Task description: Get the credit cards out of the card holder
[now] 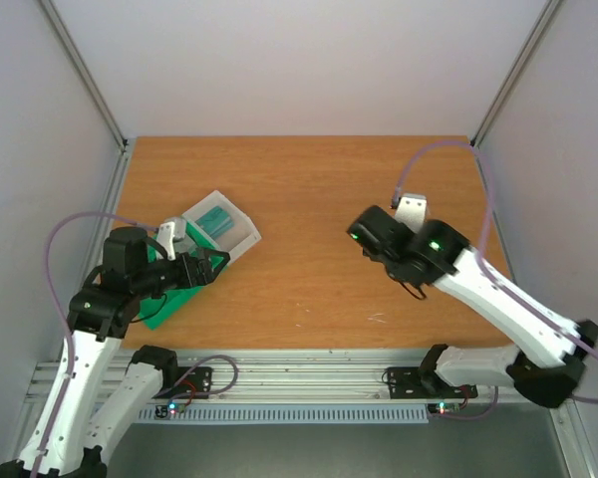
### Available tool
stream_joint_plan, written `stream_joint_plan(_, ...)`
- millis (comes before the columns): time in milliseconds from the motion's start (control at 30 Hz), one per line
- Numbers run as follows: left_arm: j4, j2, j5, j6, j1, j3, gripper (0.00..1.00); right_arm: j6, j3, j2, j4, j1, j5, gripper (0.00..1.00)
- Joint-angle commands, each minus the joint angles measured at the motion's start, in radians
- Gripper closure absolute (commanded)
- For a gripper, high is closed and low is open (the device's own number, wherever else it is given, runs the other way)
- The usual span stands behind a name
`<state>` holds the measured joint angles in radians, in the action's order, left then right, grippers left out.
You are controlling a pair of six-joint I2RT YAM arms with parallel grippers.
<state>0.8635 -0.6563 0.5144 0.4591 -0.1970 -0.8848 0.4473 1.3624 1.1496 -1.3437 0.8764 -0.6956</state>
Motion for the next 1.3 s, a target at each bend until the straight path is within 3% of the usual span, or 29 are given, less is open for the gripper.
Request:
stream_joint_plan(0,-0.025,0.001,0.047,-0.042,-0.002,0.018,0.01,0.169,0.082,0.183,-0.228,-0.045,-0.206,0.16)
stream_joint_plan(100,-0.021,0.016,0.028,-0.066,-0.002,0.021,0.01,0.216,0.084,0.274,-0.261,-0.123,-0.229,0.26)
stream_joint_plan(367,-0.031,0.059,0.013,-0.091,-0.002,0.048,0.01,0.221,0.015,0.414,-0.204,-0.399,-0.231,0.3)
stream_joint_plan(567,-0.032,0.057,0.009,-0.092,-0.002,0.05,0.01,0.106,-0.097,0.47,-0.022,-0.618,-0.109,0.33)
stream_joint_plan(733,-0.031,0.06,0.002,-0.092,-0.002,0.052,0.01,0.052,-0.155,0.537,0.096,-0.774,-0.046,0.43)
stream_joint_plan(1000,-0.03,0.072,0.001,-0.092,-0.002,0.052,0.01,0.01,-0.17,0.636,0.171,-0.947,0.032,0.43)
stream_joint_plan(1267,-0.031,0.081,-0.002,-0.092,-0.002,0.053,0.01,-0.067,-0.185,0.693,0.219,-1.032,0.104,0.44)
